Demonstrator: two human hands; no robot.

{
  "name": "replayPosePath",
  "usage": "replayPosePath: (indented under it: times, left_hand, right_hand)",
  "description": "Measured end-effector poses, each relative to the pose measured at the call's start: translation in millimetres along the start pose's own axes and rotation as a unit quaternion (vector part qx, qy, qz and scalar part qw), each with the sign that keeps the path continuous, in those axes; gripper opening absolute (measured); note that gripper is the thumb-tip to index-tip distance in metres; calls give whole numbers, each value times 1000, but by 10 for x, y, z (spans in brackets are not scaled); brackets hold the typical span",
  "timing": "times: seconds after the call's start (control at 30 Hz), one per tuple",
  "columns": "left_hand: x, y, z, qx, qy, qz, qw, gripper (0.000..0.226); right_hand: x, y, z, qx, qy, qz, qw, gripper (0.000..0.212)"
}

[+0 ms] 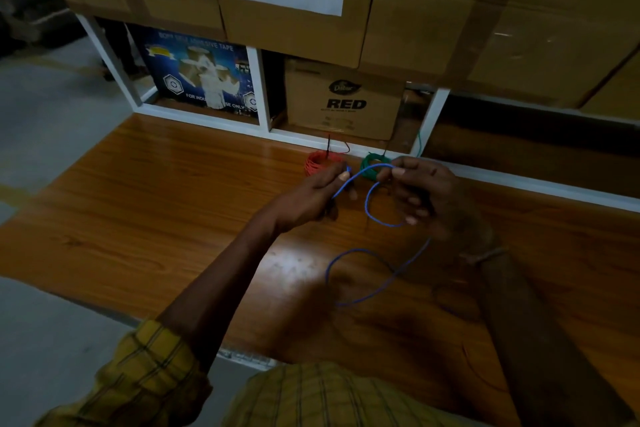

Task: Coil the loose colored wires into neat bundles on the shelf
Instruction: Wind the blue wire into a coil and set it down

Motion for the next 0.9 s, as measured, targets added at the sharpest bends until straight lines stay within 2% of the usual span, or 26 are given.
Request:
replayPosePath:
  times: [0.17,0.33,0.43,0.57,0.67,0.73,0.83,0.9]
  left_hand:
    - [-14,26,54,24,-31,130,991,42]
    - [-4,20,124,11,-130,229,965,47]
    - [35,46,175,9,-181,302,936,46]
    - [91,90,184,24,-213,390,896,44]
    - [107,88,169,31,-191,458,867,46]
    - [84,93,137,52,-158,506,846,46]
    - [-4,92,72,82,-84,573,811,44]
    - [-47,93,35,90,-52,606,788,44]
  right_hand:
    - [-185,84,-178,-4,15,-123,992,23]
    - [-322,221,-306,24,-9,-297,955,26]
    - [-354,337,-378,54,56,-285,955,18]
    - [-372,630,-457,110,114,-150,976,17]
    - [-345,772,-398,127,145,-55,980,12]
    - [-275,806,-309,139,142,-51,979,16]
    - [-144,790,-152,124,146,-190,963,31]
    - [-89,779,-71,87,164,-325,927,39]
Point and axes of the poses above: each hand's wrist, its own z-axis away from the middle knuckle, its own x-axis out of the palm, y = z × x, the point moved 3 cm from there along -z, towards the middle knuckle, and after that the axes turned 2 degrees about x, right-handed, at the moved point
